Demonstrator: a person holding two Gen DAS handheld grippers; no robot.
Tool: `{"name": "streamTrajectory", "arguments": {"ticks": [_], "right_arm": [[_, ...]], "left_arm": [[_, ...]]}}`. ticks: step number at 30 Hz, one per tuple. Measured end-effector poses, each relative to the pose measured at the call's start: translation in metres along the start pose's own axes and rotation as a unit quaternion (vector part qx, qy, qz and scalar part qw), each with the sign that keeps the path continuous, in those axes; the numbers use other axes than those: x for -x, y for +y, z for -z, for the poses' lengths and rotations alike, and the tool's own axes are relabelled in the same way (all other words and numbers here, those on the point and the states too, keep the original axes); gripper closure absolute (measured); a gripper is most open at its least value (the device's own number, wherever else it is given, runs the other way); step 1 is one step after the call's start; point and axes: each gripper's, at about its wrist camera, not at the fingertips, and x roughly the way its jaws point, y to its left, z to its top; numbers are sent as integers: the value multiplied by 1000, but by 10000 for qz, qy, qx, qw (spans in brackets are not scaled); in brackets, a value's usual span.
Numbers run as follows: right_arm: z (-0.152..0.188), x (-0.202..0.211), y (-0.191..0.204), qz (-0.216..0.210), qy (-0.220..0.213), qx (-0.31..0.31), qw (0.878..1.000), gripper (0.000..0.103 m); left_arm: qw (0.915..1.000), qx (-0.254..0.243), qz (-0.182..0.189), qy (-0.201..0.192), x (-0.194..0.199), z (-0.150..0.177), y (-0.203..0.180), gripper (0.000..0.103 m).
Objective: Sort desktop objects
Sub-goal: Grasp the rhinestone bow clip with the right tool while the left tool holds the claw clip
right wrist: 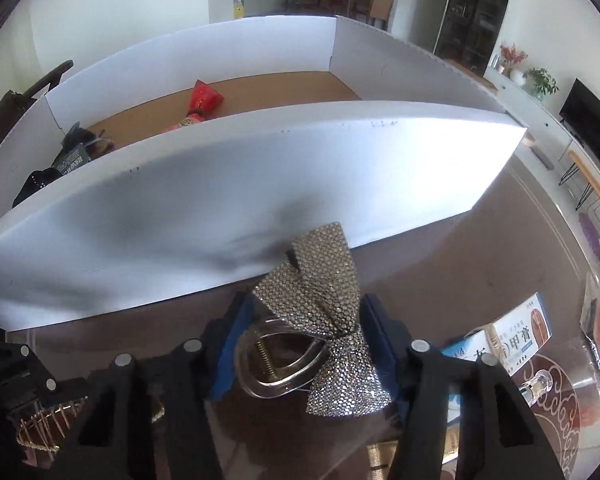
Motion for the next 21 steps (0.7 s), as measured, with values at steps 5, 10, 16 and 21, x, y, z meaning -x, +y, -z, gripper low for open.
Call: {"name": "streamTrajectory", "arguments": {"ticks": [5, 10, 16, 21], "right_arm": [[45, 33, 6, 263, 62, -273, 9993, 51], [141, 92, -14, 761, 113, -1056, 9914, 51], [245, 159, -14, 1167, -123, -1957, 9736, 46], [272, 163, 1, 1280, -270, -2260, 9653, 15]], "left_arm": [[9999, -2, 108, 8, 3, 2, -4, 74], [9985, -268, 467, 28, 9, 6, -19, 74], [9906, -203, 1349, 95, 12, 1, -28, 72], [9903, -13, 1390, 60, 19, 1, -16, 51]]}}
